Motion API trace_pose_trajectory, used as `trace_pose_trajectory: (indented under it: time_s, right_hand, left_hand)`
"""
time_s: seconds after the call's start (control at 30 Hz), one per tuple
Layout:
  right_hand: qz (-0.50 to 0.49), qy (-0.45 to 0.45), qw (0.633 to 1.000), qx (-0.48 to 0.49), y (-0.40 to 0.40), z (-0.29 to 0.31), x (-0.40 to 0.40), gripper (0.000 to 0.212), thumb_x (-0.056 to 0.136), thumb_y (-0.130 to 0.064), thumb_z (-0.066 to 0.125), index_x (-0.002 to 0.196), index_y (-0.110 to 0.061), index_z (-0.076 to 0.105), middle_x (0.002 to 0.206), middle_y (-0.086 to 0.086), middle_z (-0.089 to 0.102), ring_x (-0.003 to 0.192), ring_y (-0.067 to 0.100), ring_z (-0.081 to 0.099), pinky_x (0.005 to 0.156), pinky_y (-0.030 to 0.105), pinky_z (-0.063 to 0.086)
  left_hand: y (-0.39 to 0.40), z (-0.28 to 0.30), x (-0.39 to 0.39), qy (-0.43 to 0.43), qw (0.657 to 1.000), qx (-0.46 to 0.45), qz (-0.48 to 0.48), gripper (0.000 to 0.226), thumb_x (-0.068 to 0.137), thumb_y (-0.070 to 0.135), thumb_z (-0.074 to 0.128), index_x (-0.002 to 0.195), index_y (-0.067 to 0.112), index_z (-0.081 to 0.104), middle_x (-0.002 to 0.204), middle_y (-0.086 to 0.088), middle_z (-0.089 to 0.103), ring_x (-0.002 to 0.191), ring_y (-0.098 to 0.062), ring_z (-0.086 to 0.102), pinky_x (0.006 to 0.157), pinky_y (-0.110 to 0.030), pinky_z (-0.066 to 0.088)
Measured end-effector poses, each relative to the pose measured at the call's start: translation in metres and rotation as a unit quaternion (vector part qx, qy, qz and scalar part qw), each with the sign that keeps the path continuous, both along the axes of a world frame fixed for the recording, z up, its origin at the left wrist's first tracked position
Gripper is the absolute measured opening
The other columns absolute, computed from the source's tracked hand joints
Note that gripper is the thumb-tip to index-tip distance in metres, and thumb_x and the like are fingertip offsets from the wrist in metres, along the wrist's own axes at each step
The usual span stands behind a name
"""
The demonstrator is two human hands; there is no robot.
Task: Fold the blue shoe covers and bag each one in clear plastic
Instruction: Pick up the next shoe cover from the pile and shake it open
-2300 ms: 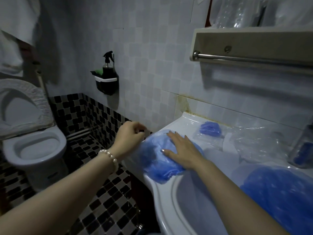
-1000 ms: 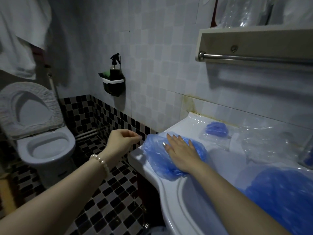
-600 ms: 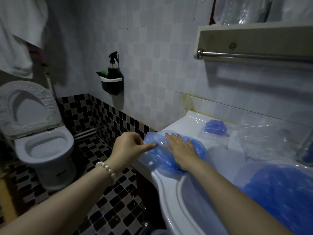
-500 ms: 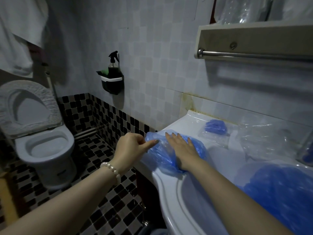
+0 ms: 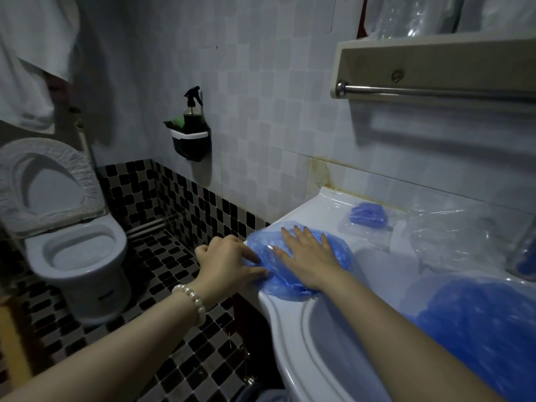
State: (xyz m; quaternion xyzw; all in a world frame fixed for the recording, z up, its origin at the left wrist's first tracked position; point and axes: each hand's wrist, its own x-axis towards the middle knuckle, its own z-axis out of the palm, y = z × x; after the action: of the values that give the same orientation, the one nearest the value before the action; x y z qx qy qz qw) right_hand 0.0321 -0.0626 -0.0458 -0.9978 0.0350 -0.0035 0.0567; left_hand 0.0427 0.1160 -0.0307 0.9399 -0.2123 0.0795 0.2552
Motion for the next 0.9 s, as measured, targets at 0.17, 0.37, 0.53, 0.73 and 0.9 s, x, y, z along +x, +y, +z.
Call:
trace_pose_trajectory:
  time_s: [0.17,0.37,0.53,0.73,0.9]
  right_hand:
    - [-0.001,0.007,1.000,-0.023,-0.001,-0.001,0.002,0.063,0.095,-0.057,0.008,0.151,-0.029,-0.003,0.160,0.001,-0.004,0.146,0.022,-0.006,0.116,0.052,-0.002]
    - [0.001,0.003,1.000,-0.010,-0.002,-0.002,0.002,0.065,0.094,-0.059,0.008,0.151,-0.030,-0.002,0.160,0.001,-0.004,0.146,0.021,-0.006,0.116,0.052,-0.004]
    - [0.004,-0.002,1.000,0.005,-0.002,-0.005,0.004,0.071,0.091,-0.065,0.012,0.151,-0.028,0.001,0.160,-0.002,0.000,0.146,0.019,-0.005,0.117,0.050,-0.005]
    - [0.021,0.022,0.999,-0.033,-0.005,-0.004,0.003,0.078,0.086,-0.071,0.017,0.151,-0.031,-0.001,0.159,0.002,-0.007,0.146,0.021,-0.010,0.116,0.052,-0.005]
    - [0.053,0.009,0.998,-0.026,-0.007,-0.004,0.006,0.080,0.086,-0.072,0.026,0.150,-0.033,0.000,0.159,0.001,-0.007,0.146,0.021,-0.010,0.116,0.051,-0.006]
  left_hand:
    - [0.005,-0.003,-0.001,0.027,0.993,-0.118,0.011,0.023,0.078,0.035,0.073,0.058,0.035,0.061,0.094,0.017,0.051,0.104,-0.008,0.038,0.086,-0.030,0.016]
    - [0.026,-0.007,0.002,0.049,0.981,-0.173,-0.078,0.018,0.075,0.033,0.075,0.059,0.032,0.065,0.092,0.018,0.055,0.103,-0.012,0.048,0.098,-0.049,0.036]
    - [0.054,-0.013,0.001,0.023,0.981,-0.106,-0.162,0.011,0.073,0.042,0.067,0.070,0.032,0.062,0.092,0.022,0.054,0.098,0.000,0.047,0.096,-0.048,0.040]
    - [0.059,-0.003,0.007,-0.032,0.976,-0.126,-0.174,0.023,0.067,0.048,0.069,0.082,0.034,0.059,0.095,0.019,0.054,0.095,-0.002,0.052,0.090,-0.046,0.045]
    - [0.036,0.009,0.001,-0.107,0.961,0.038,-0.254,0.042,0.069,0.060,0.057,0.108,0.045,0.058,0.126,0.027,0.032,0.122,0.007,0.017,0.105,-0.033,0.012]
